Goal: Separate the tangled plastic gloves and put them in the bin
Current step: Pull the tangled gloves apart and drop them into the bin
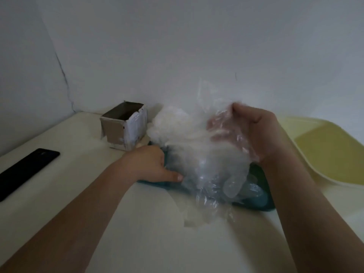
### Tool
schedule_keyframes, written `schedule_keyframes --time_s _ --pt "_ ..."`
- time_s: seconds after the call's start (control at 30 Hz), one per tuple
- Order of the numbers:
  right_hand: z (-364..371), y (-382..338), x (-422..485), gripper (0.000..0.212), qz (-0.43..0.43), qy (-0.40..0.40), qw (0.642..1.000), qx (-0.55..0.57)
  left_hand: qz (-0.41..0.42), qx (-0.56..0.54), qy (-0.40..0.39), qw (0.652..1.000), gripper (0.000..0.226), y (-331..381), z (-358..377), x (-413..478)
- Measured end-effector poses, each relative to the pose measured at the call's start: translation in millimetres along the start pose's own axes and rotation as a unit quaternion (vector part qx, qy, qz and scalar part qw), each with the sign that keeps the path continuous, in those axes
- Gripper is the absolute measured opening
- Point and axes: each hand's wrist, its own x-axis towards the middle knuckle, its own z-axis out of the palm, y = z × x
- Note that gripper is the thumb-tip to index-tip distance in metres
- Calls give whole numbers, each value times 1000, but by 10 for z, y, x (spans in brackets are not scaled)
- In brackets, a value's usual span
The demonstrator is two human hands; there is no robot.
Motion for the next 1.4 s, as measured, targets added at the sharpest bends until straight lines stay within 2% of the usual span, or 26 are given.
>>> schedule_keyframes --time_s 0.03,0.1,0.13,0.17,0.23,0.3,0.37,0.4,0.47,0.53,0.63,0.77,0.83,0.93,1.03,1.2,1.3,1.4 --pt "18 12 -8 33 8 7 1000 -24 12 -25 4 1000 63 6 55 21" --pt "-32 61 46 34 -6 57 981 -184 48 -107 9 993 42 -30 179 76" --pt "-58 74 73 28 -5 51 970 -237 64 -139 7 988 34 -57 225 105" --pt "-88 76 93 20 9 41 964 -264 76 -165 5 983 29 -75 244 122" --pt "-113 80 107 22 28 51 952 -299 82 -190 20 978 24 -115 241 162" --pt "-86 97 98 30 29 55 957 -282 81 -205 68 973 24 -137 174 179" --pt "-18 144 23 33 50 -22 967 -249 77 -208 68 973 28 -163 86 168" --pt "-24 196 30 35 67 -46 967 -242 80 -195 26 977 38 -161 50 136" --pt "-67 289 57 38 74 -64 949 -301 79 -164 -74 981 54 -105 24 52" --pt "-80 351 92 43 78 -89 927 -357 85 -161 -104 978 44 -13 93 11" --pt "-63 400 119 42 71 -109 902 -411 104 -186 -89 973 26 113 232 19" --pt "-89 407 130 38 51 -87 909 -404 114 -209 -93 967 7 125 179 3" --pt "-100 388 123 39 44 -75 917 -390 114 -223 -61 966 4 76 60 -26" --pt "-133 369 132 40 35 -47 928 -367 83 -278 -14 957 15 -53 -148 -84" --pt "-140 348 108 36 34 -25 942 -332 55 -377 26 924 16 -143 -337 -158" --pt "-94 230 29 34 17 -49 971 -232 37 -500 182 846 17 -83 -453 -171" --pt "-71 145 -8 42 -28 -56 985 -163 58 -552 202 807 22 -33 -556 -232" --pt "-51 52 -47 54 -78 -78 988 -105 95 -611 188 763 21 40 -697 -303"
